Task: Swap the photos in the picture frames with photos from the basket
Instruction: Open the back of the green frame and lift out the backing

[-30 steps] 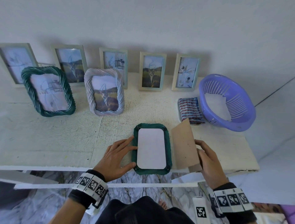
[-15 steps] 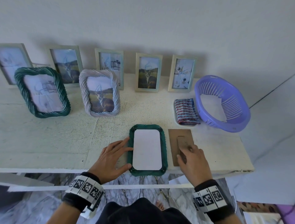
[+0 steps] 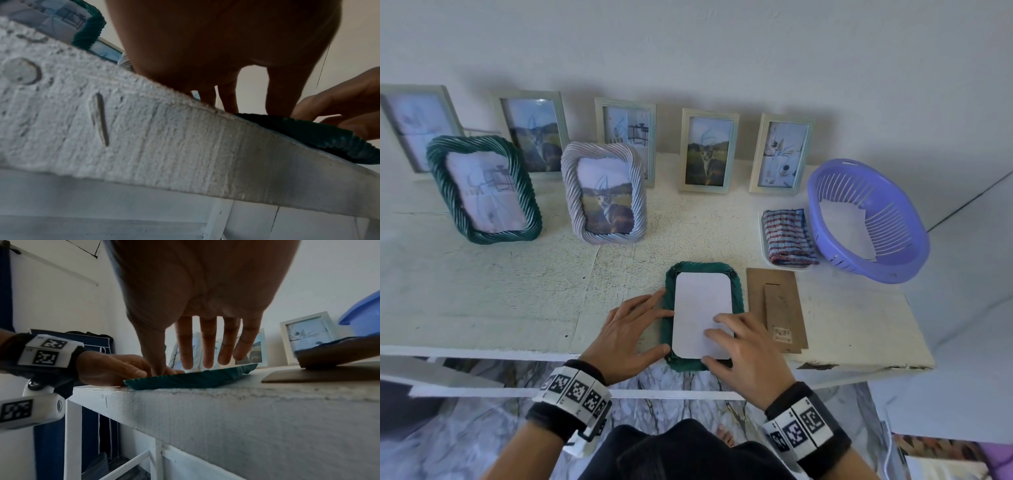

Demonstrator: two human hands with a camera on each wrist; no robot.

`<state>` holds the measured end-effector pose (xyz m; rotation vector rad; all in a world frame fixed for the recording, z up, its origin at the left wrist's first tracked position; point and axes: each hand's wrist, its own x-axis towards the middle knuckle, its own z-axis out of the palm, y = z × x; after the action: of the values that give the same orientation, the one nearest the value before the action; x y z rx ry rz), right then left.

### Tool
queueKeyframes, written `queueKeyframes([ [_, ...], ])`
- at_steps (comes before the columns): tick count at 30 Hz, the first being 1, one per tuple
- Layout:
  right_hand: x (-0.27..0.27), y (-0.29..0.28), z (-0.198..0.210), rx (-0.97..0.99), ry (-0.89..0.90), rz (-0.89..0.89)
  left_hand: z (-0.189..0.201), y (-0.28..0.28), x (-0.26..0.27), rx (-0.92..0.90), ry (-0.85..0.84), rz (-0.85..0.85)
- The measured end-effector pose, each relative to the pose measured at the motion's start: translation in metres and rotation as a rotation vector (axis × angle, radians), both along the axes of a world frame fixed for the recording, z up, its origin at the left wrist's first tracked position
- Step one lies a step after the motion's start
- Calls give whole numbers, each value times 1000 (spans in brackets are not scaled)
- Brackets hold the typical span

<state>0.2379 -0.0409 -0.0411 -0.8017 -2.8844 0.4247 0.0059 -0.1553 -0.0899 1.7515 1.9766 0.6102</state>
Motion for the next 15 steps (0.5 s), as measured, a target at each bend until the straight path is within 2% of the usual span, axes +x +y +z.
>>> queueKeyframes([
  [6,-6,1,-4,39,-47,-1,2,0,0,-2,-9,3],
  [15,-9,-5,1,-54,92,-15,1,1,6,55,-39,60],
])
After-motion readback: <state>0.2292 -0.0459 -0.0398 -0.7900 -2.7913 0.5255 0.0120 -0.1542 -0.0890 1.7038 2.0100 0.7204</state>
